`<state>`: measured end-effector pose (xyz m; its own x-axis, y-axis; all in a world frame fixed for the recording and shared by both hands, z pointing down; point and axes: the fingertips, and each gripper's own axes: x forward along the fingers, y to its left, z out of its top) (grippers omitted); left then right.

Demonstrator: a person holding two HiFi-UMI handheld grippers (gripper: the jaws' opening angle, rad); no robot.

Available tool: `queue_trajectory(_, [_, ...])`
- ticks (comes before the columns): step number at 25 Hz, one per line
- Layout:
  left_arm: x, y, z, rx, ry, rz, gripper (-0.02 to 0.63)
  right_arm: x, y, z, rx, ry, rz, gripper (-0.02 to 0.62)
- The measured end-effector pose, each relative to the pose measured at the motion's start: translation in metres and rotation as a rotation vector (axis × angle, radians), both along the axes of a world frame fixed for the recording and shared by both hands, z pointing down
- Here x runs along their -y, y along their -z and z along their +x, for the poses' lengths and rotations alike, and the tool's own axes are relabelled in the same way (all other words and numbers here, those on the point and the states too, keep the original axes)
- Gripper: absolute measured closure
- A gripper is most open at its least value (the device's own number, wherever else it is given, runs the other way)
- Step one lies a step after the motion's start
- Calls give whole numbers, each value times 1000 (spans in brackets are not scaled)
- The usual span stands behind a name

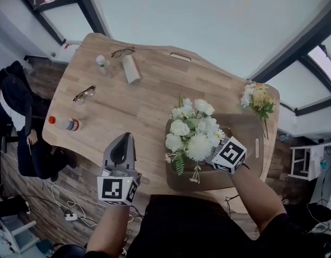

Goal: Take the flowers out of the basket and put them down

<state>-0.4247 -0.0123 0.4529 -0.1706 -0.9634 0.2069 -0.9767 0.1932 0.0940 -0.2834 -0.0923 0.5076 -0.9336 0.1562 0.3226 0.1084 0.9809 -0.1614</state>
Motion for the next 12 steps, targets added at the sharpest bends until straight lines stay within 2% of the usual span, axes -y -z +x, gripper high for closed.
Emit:
queue_trajectory(4, [8, 10, 8, 4, -34, 23, 606, 2, 17, 10, 5, -32, 20, 337])
queue_trajectory(12, [24, 26, 34, 2, -121, 63, 606, 19, 49, 36, 31, -167, 36, 337])
